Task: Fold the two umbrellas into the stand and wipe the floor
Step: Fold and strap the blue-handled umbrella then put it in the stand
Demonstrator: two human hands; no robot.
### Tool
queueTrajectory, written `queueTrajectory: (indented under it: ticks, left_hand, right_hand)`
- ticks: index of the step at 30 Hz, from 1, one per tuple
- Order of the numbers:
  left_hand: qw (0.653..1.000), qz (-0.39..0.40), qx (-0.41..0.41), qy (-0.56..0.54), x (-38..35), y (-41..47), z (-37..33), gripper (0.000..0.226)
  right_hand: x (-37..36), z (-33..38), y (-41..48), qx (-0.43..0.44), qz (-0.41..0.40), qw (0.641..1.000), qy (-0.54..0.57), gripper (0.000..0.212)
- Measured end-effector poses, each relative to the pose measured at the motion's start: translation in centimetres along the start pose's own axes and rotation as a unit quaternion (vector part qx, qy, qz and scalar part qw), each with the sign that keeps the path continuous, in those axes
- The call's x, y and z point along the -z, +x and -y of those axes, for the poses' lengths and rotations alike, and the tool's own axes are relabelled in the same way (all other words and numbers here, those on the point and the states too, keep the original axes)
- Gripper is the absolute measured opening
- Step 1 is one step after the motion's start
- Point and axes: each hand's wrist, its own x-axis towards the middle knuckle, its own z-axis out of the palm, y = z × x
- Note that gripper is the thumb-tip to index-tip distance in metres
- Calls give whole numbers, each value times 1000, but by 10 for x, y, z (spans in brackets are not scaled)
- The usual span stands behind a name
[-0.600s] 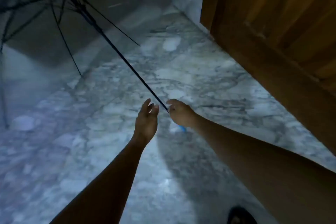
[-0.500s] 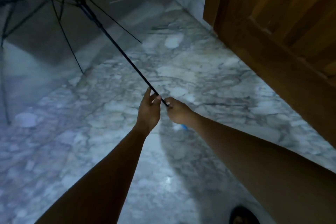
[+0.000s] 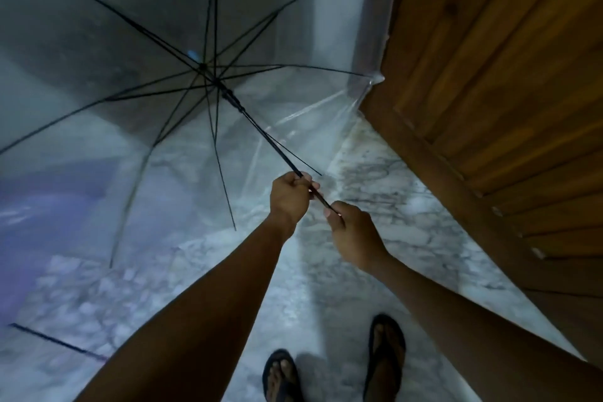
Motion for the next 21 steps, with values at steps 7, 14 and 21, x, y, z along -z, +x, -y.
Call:
queueTrajectory:
  ticks: [7, 14, 21]
  left_hand:
    - [996, 88, 28, -13, 22, -158, -141, 26]
    - [977, 189, 24, 98, 47, -267, -223, 18]
    - [981, 175, -40, 71, 69, -400, -229, 26]
  right_hand:
    - [94, 148, -124, -52, -53, 997, -27, 29]
    - [146, 233, -231, -52, -131, 990, -16, 28]
    - [142, 285, -357, -20, -193, 979, 57, 32]
